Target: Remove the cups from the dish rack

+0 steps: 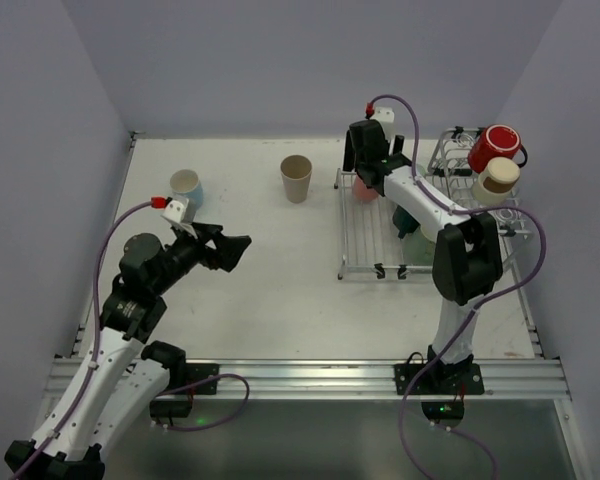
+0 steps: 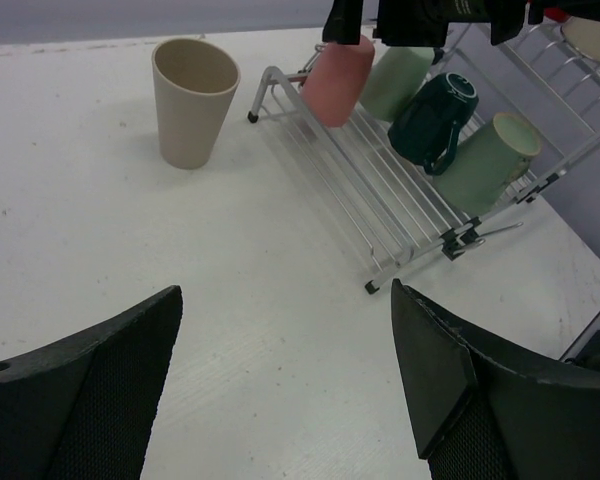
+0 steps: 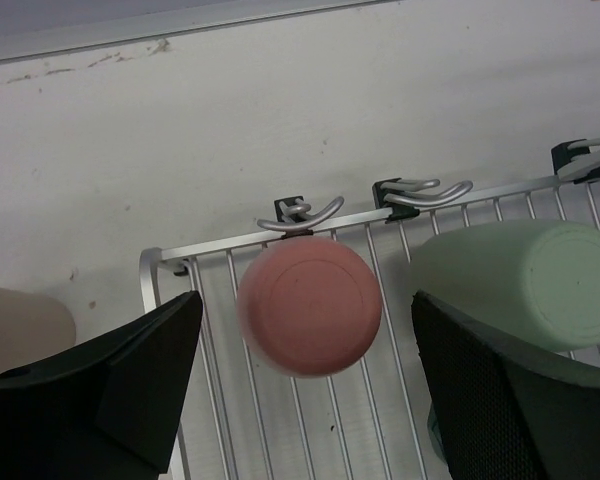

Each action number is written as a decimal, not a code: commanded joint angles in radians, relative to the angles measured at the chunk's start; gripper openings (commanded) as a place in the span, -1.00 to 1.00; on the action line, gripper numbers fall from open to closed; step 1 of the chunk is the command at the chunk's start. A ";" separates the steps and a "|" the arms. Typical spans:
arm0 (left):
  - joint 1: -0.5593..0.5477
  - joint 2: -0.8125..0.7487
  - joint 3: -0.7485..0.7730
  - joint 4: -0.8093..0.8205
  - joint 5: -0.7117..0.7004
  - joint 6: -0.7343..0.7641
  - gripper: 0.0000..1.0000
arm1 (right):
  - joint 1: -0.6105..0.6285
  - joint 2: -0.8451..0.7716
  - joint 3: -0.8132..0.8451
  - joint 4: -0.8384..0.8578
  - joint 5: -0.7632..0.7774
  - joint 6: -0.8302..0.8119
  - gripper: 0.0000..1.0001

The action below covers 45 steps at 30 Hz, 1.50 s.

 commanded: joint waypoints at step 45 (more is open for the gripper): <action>0.032 0.157 -0.046 0.376 0.296 -0.318 0.52 | 0.075 -0.492 -0.362 0.179 -0.351 0.174 -0.42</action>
